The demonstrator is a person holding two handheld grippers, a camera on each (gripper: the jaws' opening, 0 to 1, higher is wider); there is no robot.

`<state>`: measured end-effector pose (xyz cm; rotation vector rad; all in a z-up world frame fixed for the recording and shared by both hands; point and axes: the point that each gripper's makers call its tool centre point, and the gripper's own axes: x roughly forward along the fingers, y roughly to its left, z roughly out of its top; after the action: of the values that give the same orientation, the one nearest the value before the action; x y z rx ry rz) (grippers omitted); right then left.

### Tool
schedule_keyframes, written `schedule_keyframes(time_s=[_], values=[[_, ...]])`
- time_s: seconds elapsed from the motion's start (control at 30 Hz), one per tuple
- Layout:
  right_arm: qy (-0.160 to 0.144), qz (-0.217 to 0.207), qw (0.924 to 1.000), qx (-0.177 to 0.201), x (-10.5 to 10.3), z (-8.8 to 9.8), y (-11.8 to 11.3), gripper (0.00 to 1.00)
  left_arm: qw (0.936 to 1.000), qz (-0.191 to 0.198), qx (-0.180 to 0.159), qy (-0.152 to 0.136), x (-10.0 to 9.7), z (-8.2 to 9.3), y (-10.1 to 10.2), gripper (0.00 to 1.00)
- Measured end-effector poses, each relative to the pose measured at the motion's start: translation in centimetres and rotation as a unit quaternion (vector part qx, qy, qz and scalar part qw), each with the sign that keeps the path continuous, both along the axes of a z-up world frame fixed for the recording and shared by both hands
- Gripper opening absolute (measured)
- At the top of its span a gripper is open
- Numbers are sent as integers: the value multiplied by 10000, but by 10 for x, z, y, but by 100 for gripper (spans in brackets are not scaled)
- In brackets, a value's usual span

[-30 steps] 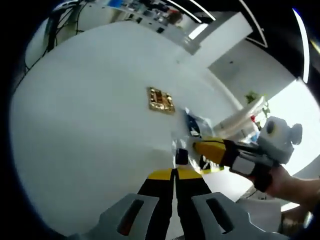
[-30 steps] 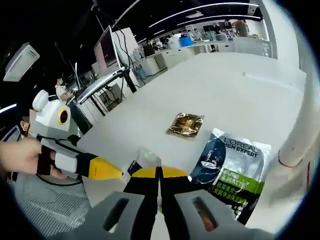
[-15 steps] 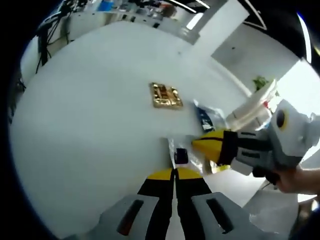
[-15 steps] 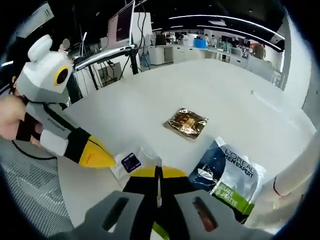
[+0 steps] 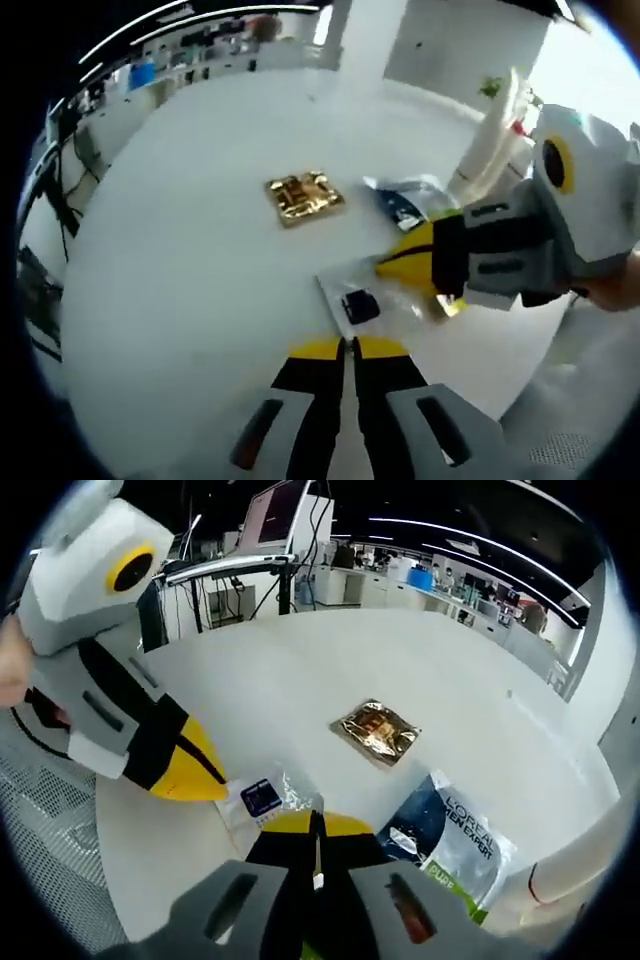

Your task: Arrange the skincare products in the storage area until every visible bottle or jar stands upright without overlapping.

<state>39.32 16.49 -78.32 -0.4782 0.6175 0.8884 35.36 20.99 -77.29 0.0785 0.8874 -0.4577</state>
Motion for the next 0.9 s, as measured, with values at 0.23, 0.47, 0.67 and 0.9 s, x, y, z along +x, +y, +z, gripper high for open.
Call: schedule_keyframes(time_s=[0.23, 0.47, 0.67, 0.9], values=[[2, -13, 10000, 10, 1, 0, 0, 1, 9937, -824, 165, -740, 20, 10, -23, 12], [-18, 41, 10000, 8, 1, 0, 0, 1, 9912, -1063, 351, -704, 24, 1, -33, 15], [-21, 74, 10000, 18, 1, 0, 0, 1, 9895, -1213, 540, -563, 23, -8, -30, 15], [-254, 134, 9996, 21, 3, 4, -2, 5, 9880, -1289, 659, -544, 22, -8, -31, 16]])
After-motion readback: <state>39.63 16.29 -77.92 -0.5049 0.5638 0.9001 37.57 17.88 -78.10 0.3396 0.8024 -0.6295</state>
